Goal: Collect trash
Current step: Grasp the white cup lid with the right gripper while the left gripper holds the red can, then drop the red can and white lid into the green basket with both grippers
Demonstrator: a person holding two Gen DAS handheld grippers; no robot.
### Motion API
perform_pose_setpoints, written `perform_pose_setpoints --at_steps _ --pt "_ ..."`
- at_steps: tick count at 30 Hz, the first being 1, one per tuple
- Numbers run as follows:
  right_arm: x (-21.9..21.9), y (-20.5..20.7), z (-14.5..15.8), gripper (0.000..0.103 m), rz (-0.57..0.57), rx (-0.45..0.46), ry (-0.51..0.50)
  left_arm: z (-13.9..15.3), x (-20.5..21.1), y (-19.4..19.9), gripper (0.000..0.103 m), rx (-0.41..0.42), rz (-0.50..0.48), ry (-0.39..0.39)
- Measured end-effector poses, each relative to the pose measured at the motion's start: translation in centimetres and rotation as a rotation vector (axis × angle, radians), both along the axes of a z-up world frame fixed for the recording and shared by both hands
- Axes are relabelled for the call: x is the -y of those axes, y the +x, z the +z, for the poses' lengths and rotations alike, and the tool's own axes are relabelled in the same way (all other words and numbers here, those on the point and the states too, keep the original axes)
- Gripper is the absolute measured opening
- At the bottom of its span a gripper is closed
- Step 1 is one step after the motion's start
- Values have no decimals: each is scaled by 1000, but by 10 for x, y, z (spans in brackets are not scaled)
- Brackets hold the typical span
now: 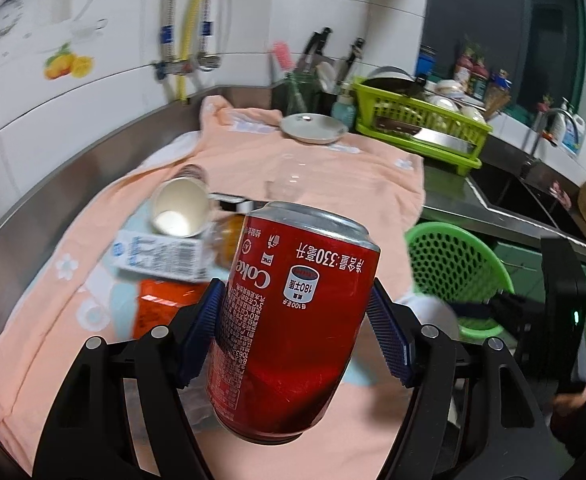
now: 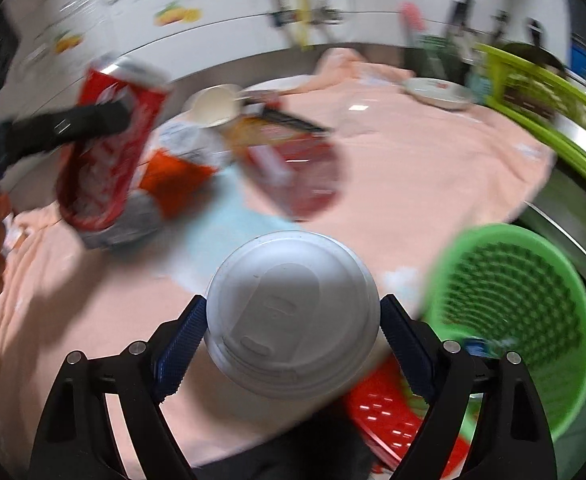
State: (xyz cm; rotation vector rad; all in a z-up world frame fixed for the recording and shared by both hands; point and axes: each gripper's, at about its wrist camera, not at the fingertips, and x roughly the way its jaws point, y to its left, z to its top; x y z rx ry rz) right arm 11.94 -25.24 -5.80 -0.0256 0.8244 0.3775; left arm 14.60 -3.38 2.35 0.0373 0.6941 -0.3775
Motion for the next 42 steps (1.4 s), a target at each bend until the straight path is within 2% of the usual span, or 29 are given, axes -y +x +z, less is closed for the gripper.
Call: perform_pose_setpoints --at_steps 9,17,21,30,35,42 --pt "121 13 -17 83 -259 -38 -74 -6 78 17 70 -29 -113 -19" --pt "185 25 -54 83 -382 -114 -100 -24 158 33 69 -82 -208 -9" --pt "199 31 -71 84 -404 -152 -92 -41 190 44 69 -129 -238 -7" --pt "214 29 -76 84 -407 -162 -80 -84 246 65 69 -214 -280 16" --pt "218 22 -69 87 -408 -139 -84 -99 259 70 69 -248 -289 5" --pt "218 10 -59 87 -404 -106 -110 -104 268 70 69 -253 -298 6"
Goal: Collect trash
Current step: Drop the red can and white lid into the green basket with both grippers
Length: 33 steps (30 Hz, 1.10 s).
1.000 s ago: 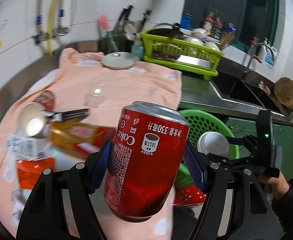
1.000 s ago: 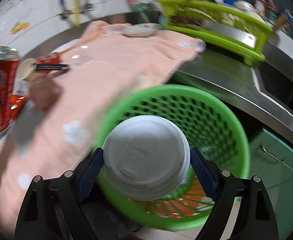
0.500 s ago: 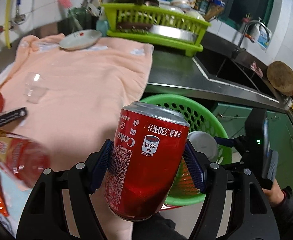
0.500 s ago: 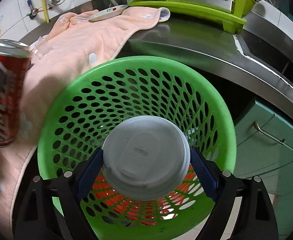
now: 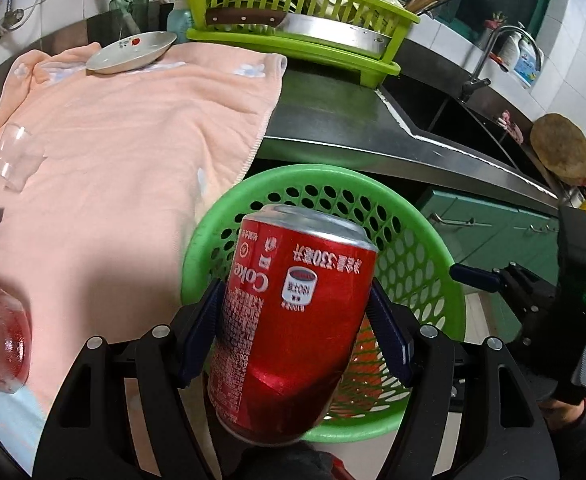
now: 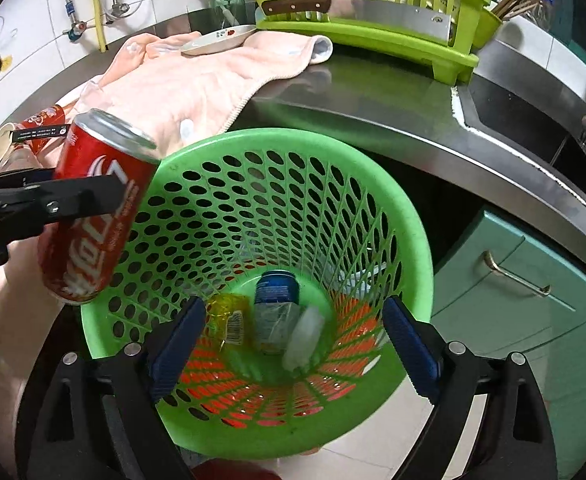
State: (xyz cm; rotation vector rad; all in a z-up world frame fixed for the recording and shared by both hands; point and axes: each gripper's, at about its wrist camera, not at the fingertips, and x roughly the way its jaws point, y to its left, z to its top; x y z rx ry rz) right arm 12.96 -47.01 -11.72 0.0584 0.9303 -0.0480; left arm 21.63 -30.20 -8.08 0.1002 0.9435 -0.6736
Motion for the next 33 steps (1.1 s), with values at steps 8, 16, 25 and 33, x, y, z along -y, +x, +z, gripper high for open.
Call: perform_pose_setpoints --at_steps 8,16,25,33 --pt "3 -9 4 87 -16 9 7 -7 9 2 68 -28 -12 6" --pt "-3 -13 11 87 -3 25 16 1 -4 -7 71 -17 -6 7" --pt "-37 -11 29 87 63 56 22 36 -50 -28 74 68 52 1" --pt "-82 -2 48 87 158 83 49 58 -116 -41 74 116 173 3"
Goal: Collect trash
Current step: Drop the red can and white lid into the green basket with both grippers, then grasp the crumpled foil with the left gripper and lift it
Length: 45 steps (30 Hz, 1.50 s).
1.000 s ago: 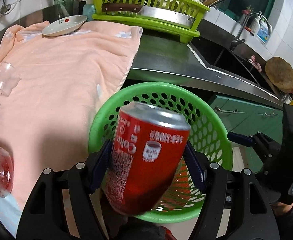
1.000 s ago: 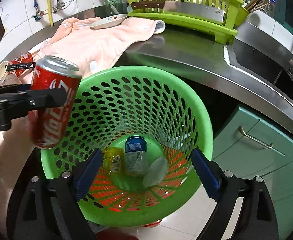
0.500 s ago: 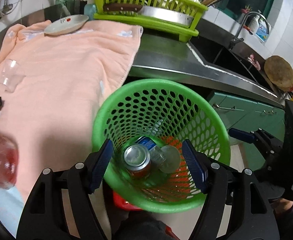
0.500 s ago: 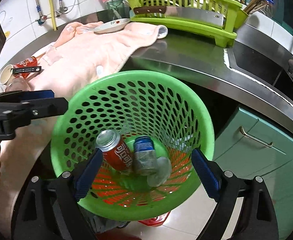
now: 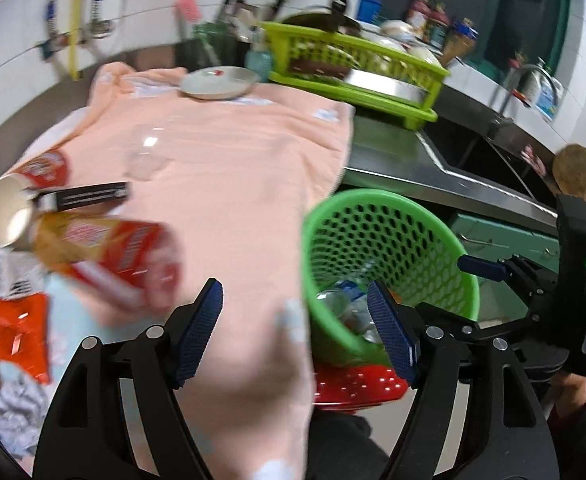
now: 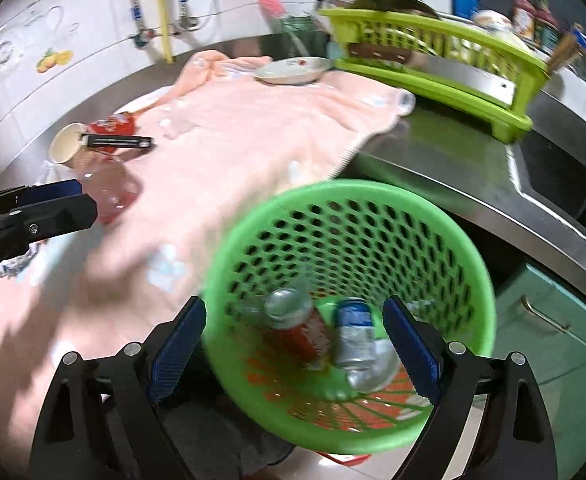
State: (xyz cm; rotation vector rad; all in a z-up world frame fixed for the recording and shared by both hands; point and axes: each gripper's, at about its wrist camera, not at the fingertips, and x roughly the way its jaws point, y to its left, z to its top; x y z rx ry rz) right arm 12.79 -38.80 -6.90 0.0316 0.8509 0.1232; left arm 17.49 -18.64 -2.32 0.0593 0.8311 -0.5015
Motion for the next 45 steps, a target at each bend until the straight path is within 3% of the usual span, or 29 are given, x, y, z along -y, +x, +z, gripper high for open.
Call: perform_pose_setpoints --at_steps 11,17,21,33,35,42,45 --pt "-82 20 17 87 167 23 13 25 -119 -20 74 91 247 54" --pt "-123 25 26 87 252 42 17 31 -187 -37 84 121 396 100" --pt "-152 28 32 87 311 48 33 20 -219 -44 90 84 439 86" --pt "-216 38 39 87 435 53 7 -38 -247 -28 90 -53 474 73" --pt "-224 41 38 87 451 44 11 -43 -248 -26 88 -59 467 65" --pt "-252 48 30 87 507 27 -1 -45 -261 -26 57 -54 459 -9" --pt "-265 53 26 87 533 17 -3 -41 -269 -30 49 -43 465 -32"
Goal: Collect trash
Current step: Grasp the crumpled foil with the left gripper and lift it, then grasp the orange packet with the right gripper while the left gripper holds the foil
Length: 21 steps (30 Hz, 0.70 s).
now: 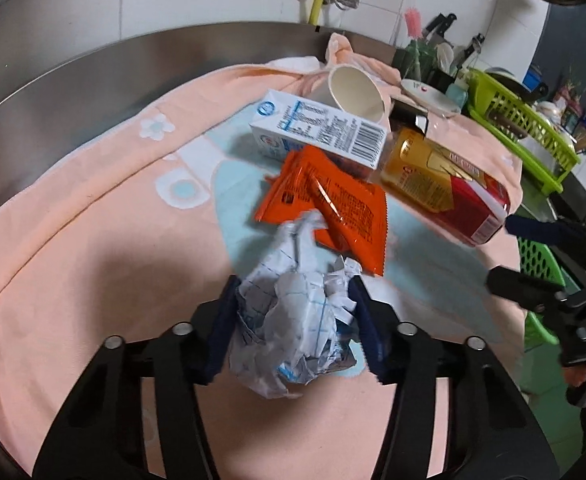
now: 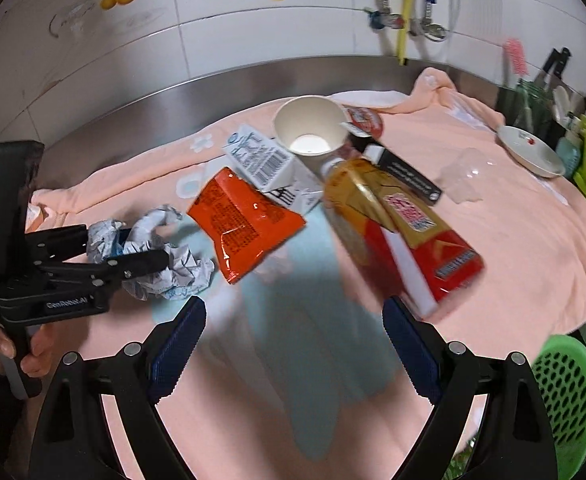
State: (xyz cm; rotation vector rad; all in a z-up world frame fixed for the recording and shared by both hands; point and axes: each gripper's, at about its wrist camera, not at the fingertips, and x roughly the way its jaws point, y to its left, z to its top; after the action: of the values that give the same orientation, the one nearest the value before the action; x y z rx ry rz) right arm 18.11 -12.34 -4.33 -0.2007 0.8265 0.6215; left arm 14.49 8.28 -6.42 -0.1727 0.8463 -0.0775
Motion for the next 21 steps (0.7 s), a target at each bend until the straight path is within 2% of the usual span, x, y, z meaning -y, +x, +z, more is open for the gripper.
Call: perform_pose_setpoints --at_steps 6,13,21 --pt "-26 12 -7 87 50 -20 -5 6 -13 -10 44 22 11 -10" --pt "-56 33 -15 87 92 -24 -20 22 -37 -25 43 68 51 -19" --pt "-80 60 -32 89 116 -50 -27 21 -54 -29 43 71 84 -28"
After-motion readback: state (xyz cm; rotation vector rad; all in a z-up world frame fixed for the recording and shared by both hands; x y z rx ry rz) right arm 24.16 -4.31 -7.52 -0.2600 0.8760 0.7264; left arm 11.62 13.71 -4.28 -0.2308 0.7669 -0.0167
